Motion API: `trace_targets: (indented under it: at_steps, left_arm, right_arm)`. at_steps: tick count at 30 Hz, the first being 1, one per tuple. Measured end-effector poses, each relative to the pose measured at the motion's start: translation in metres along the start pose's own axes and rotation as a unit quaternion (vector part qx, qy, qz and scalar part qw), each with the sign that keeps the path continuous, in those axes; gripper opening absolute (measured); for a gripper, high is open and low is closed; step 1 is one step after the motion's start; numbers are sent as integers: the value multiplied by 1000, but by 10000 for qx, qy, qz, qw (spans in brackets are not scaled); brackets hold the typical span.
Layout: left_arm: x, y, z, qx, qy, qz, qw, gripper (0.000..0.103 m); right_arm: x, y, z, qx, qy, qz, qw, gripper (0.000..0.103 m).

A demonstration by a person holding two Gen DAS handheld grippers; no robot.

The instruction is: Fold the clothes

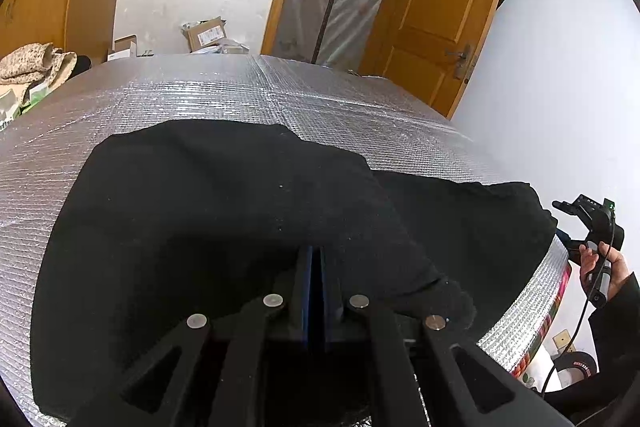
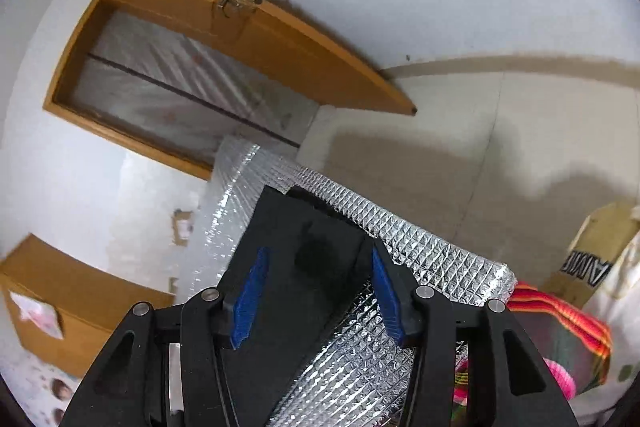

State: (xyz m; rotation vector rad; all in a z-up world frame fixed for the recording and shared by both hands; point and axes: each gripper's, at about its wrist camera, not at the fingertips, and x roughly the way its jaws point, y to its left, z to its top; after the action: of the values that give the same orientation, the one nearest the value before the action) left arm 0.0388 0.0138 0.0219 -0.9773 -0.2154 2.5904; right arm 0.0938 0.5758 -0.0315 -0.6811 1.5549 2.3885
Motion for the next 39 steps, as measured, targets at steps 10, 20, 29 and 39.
trace_targets:
  at_steps: [10,20,29,39]
  left_arm:
    - [-1,1,-2,-24,-13,-21,10000,3]
    - [-2,4,-1,-30,-18,-35,10000,3]
    - [-4,1,2,13,-4,2,10000,3]
    - [-17,0,3,57,-119,-85,9999,3]
  right_arm:
    - [2,24,-2,-762,225,-567,9952,42]
    - [-3,49,-11,-1475,194,-624,9869,6]
    - [-18,109,-34,-2037,424,381,9774,6]
    - [-19,177,-87,-2490,1185,1600,9478,6]
